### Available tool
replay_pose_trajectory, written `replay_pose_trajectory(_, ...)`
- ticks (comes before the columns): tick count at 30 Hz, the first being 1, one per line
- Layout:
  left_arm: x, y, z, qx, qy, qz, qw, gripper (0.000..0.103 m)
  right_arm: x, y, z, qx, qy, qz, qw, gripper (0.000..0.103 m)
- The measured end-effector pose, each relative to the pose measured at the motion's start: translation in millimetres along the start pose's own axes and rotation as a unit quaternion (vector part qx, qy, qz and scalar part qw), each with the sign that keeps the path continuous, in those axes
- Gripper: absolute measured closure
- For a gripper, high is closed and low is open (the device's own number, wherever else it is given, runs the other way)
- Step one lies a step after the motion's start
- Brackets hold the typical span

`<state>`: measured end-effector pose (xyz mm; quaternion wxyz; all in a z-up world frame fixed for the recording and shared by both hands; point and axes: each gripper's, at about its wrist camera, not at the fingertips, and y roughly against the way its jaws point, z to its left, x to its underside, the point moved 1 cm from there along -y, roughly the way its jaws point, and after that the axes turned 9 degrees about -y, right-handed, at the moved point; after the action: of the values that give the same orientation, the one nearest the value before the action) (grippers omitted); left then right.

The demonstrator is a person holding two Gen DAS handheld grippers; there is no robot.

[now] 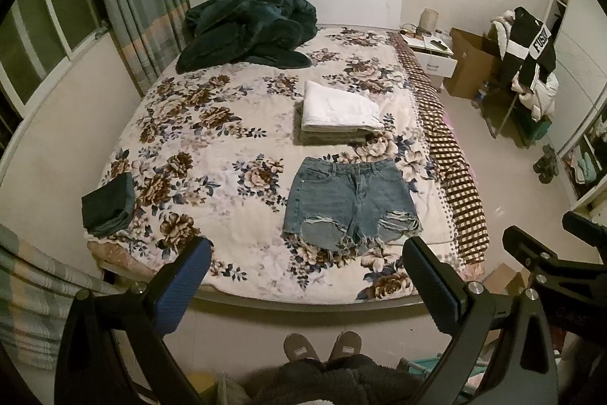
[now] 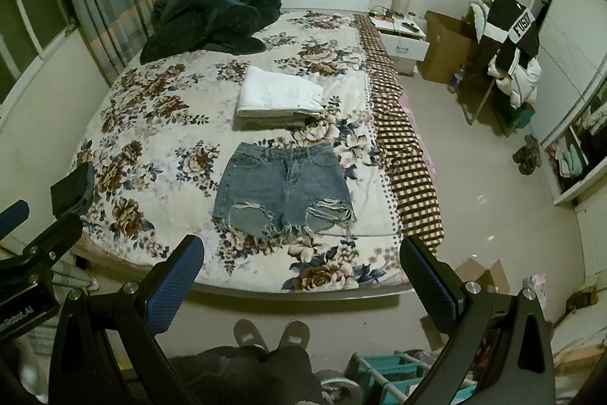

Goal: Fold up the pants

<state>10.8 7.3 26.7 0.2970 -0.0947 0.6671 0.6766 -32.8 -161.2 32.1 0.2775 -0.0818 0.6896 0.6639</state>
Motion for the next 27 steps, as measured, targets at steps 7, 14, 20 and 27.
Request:
replay_pose_trajectory(7, -9, -49, 16, -0.03, -0.01, -0.023, 0.9992, 0.0, -13, -45, -1, 0.01, -0.041, 0.011, 0.999, 0.0)
replay_pose_trajectory(14, -26, -146, 5, -0.074, 0.008, -0.016, 0.9971, 0.0, -52, -146, -38, 0.011, -0.076, 0.047, 0.996, 0.0)
replay_pose_trajectory(20, -31, -254, -47, -0.086, 0.035, 0.043, 0.9947, 0.0, -100, -270, -92, -0.021, -0.085, 0.101, 0.991, 0.014)
replay_pose_trajectory(27, -30, -401, -142, -0.094, 0.073, 0.115, 0.9863, 0.0, -159, -470, -153, -0.052, -0.02, 0.174, 0.983, 0.05)
